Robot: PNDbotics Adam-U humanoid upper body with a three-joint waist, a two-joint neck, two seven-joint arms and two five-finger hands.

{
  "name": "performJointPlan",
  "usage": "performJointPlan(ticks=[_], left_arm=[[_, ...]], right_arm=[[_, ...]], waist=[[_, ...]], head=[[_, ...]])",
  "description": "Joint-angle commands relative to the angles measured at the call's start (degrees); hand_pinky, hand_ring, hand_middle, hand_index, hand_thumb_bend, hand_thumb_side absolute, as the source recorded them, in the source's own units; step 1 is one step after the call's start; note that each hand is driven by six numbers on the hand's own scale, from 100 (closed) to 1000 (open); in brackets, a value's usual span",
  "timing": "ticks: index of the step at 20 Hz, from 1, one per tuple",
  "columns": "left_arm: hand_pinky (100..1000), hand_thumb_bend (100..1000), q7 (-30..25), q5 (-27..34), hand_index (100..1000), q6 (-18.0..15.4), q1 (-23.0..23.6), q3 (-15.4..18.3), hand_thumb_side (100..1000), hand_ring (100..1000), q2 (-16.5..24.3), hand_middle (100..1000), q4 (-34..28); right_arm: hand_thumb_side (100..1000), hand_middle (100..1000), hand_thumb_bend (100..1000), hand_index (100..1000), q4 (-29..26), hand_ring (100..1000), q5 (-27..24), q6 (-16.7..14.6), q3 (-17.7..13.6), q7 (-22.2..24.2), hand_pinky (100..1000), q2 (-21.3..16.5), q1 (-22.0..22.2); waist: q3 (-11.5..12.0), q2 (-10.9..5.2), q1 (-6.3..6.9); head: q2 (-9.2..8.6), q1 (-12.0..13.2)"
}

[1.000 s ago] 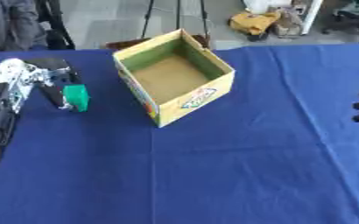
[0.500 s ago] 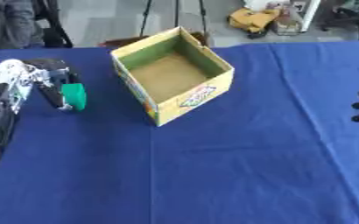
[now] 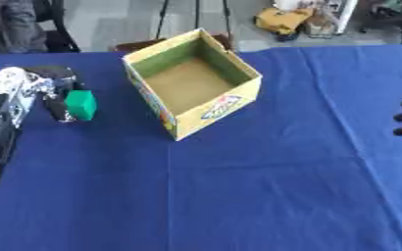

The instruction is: Pick up objects on the table and place them in the box.

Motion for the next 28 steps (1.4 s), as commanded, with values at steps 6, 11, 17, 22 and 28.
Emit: performJointPlan(ticks=[6,11,17,22,28], left_arm=[[411,236,2.9,0.9,527,0.9,-1.0,0.5,100,390,2.0,357,-1.9],[398,224,1.2,3.1,512,0.2,-1.4,0.1,100,377,3.0,341,-4.6],[403,197,-1.8,8.4,514,-1.6,-2.5,-1.3,100,380,4.9,342,-11.4],[408,171,-3.7,13.0,514,-1.7,-4.4,-2.0,100,380,4.3,345,-16.6],[414,129,-3.1,15.0,512,-1.3,-6.9,-2.5,100,379,1.4,344,-19.1]], right_arm=[[893,711,100,816,-0.4,693,0.5,-0.1,-0.7,0.2,599,-0.8,-0.8],[892,711,100,816,-0.3,693,0.4,-0.1,-0.7,0.2,599,-1.0,-0.4],[891,710,100,816,0.0,693,0.4,-0.1,-0.8,0.2,599,-1.3,0.0],[891,710,100,816,0.2,693,0.3,0.0,-0.7,0.2,599,-1.4,0.3],[890,710,100,816,0.2,693,0.2,0.1,-0.1,0.7,599,-1.1,-0.2]], waist=[[0.2,-1.11,-0.11],[0.5,-1.76,0.09],[0.6,-2.71,0.36],[0.7,-3.42,0.44],[-0.1,-3.53,0.24]], head=[[-0.35,-0.2],[-0.05,-0.4],[0.37,-0.6],[0.63,-0.6],[0.59,0.6]])
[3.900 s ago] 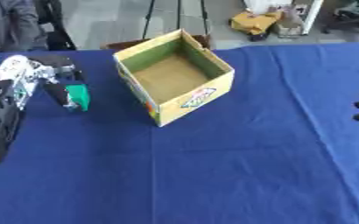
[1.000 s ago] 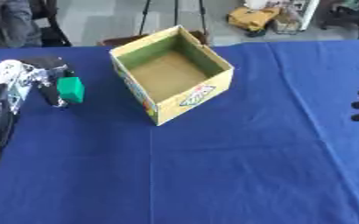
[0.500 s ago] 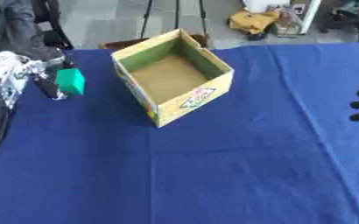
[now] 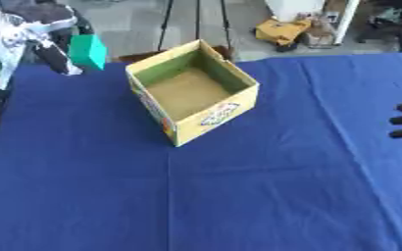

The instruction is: Pick up objects on the table and place them in the box.

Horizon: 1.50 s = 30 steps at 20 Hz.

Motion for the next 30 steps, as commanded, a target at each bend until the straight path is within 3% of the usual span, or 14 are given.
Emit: performJointPlan(ticks=[1,6,14,21,30], left_arm=[[417,123,1.3,0.9,513,0.5,-3.4,-0.2,100,381,-2.2,346,-2.2],[422,133,5.6,-3.0,515,3.8,-5.0,-0.1,100,383,-9.5,348,-0.4],[462,205,13.8,-11.2,553,7.3,-4.7,-1.7,100,419,-16.7,386,2.7],[493,236,20.2,-18.0,580,7.9,-3.4,-2.4,100,447,-19.6,415,7.7],[530,281,23.7,-24.0,610,7.5,-1.5,-1.0,100,473,-21.0,445,11.7]], right_arm=[[890,710,100,816,-0.5,693,0.1,-0.1,0.0,0.5,599,-1.3,-0.9],[892,709,100,816,-0.5,693,0.1,0.0,0.2,0.7,599,-1.1,-1.4],[893,709,100,816,-0.7,694,0.2,0.1,0.5,1.1,599,-0.6,-2.4],[894,708,100,816,-0.7,694,0.2,0.1,0.6,1.3,599,-0.3,-2.7],[895,708,100,816,-0.7,694,0.2,0.2,0.6,1.4,599,-0.1,-2.9]], waist=[[-0.3,-1.00,-0.08],[-1.2,-0.37,-0.10],[-3.0,0.85,-0.16],[-3.8,1.23,-0.03],[-4.4,1.62,0.01]], head=[[0.41,0.7],[-0.10,1.2],[-1.12,2.0],[-1.46,2.1],[-2.04,2.1]])
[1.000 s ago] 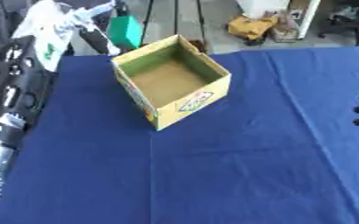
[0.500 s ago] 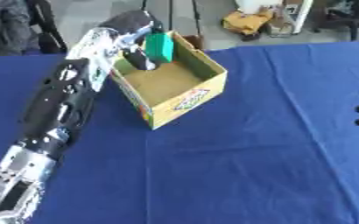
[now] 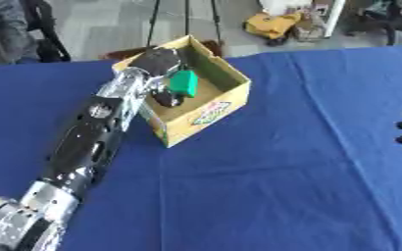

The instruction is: Pick up objects on the table and place them in the box.

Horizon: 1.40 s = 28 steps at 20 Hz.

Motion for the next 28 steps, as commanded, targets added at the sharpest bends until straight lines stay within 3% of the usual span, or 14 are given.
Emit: performJointPlan(ticks=[1,2,3,5,7,8,14,18,22,28], left_arm=[[552,304,0.6,-1.1,629,-0.2,-0.8,0.8,100,490,0.5,464,0.3],[563,322,0.6,-1.1,638,-0.3,-0.7,0.9,100,500,0.5,474,0.4],[583,405,0.7,-1.1,651,-0.5,-0.7,0.9,153,515,0.5,488,0.5],[604,538,1.1,-0.8,670,-1.2,-0.6,0.9,372,529,0.5,505,0.3],[605,598,1.6,-0.4,672,-1.9,-0.5,0.8,449,531,0.6,507,0.2],[612,673,1.8,-0.2,678,-2.3,-0.5,0.8,549,542,0.7,518,0.1],[652,820,2.7,1.1,711,-3.9,-0.3,0.8,748,596,1.2,571,-0.3],[659,807,3.4,2.4,727,-4.4,-0.1,0.9,775,613,1.4,587,-0.8],[661,686,3.9,5.4,733,-4.7,-0.1,1.4,831,616,2.3,592,-2.0],[661,673,3.6,11.4,738,-5.0,-0.7,2.7,794,615,5.6,594,-6.0]], right_arm=[[895,708,100,816,-0.7,694,0.2,-0.1,-0.4,0.2,599,-0.7,-0.9],[896,708,100,816,-0.7,694,0.2,-0.1,-0.4,0.2,599,-0.7,-0.8],[896,708,100,816,-0.7,694,0.2,-0.1,-0.4,0.2,599,-0.7,-0.9],[896,708,100,816,-0.7,695,0.2,-0.1,-0.4,0.2,599,-0.6,-0.9],[896,708,100,816,-0.7,695,0.2,-0.1,-0.4,0.2,599,-0.6,-0.9],[896,708,100,816,-0.7,695,0.2,-0.1,-0.5,0.2,599,-0.6,-0.9],[895,708,100,816,-0.6,695,0.2,-0.1,-0.5,0.2,599,-0.6,-0.8],[896,708,100,816,-0.6,694,0.2,-0.1,-0.5,0.3,599,-0.6,-0.7],[897,708,100,816,-0.5,693,0.2,-0.1,-0.6,0.3,599,-0.6,-0.5],[897,708,100,816,-0.3,693,0.3,-0.1,-0.7,0.3,599,-0.8,0.1]], waist=[[-0.2,-0.71,-0.15],[-0.2,-0.69,-0.15],[-0.2,-0.68,-0.14],[-0.1,-0.68,-0.15],[-0.1,-0.70,-0.14],[-0.1,-0.71,-0.14],[0.0,-0.82,-0.16],[0.1,-0.99,-0.17],[0.2,-1.16,-0.18],[0.9,-1.90,-0.01]], head=[[-0.67,0.1],[-0.68,0.1],[-0.71,0.1],[-0.74,0.0],[-0.73,0.0],[-0.73,0.0],[-0.80,-0.2],[-0.72,-0.3],[-0.57,-0.6],[0.05,-1.4]])
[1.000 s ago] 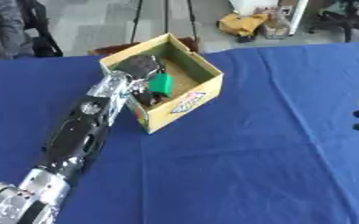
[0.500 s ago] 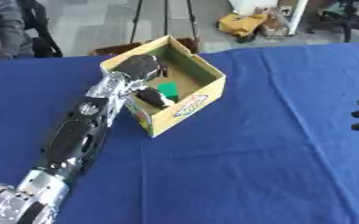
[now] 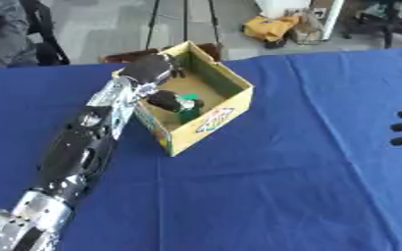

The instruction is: Pick up objects on the table and place them in the box.

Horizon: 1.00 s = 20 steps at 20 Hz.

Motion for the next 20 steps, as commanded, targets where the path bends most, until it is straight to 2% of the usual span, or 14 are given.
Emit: performJointPlan(ticks=[1,7,12,16,17,20], left_arm=[[661,678,-0.1,3.4,740,0.0,-1.7,1.0,778,615,3.4,595,-3.8],[657,684,0.4,9.2,736,1.2,-0.6,1.7,701,602,7.8,588,-10.9],[655,650,2.3,13.8,735,2.5,3.1,3.1,669,596,11.8,583,-18.0],[656,567,4.2,17.5,732,4.2,8.6,4.3,698,587,13.9,577,-23.4],[659,517,4.8,18.4,731,4.6,10.0,4.7,723,586,13.5,576,-24.3],[659,445,7.0,21.0,732,5.5,14.2,6.0,783,586,11.9,575,-26.0]], right_arm=[[896,708,100,816,-0.3,693,0.3,-0.1,-0.7,0.3,599,-1.2,-0.3],[897,708,100,816,-0.1,693,0.3,-0.1,-0.9,0.2,599,-1.5,0.5],[896,708,100,816,0.0,694,0.3,-0.1,-1.2,0.0,599,-1.6,1.0],[895,707,100,816,0.0,694,0.3,-0.3,-1.5,-0.3,599,-1.9,1.4],[896,707,100,816,0.0,694,0.2,-0.3,-1.6,-0.4,599,-1.8,1.4],[895,708,100,816,-0.1,695,0.1,-0.4,-1.9,-0.7,599,-1.7,1.4]], waist=[[0.3,-1.32,-0.11],[1.6,-2.39,-0.08],[3.1,-2.92,-0.10],[4.2,-3.15,-0.09],[4.6,-3.19,-0.05],[5.4,-3.06,-0.08]], head=[[0.35,-0.4],[0.82,-1.2],[0.89,-2.2],[0.99,-2.7],[1.04,-2.9],[1.18,-3.3]])
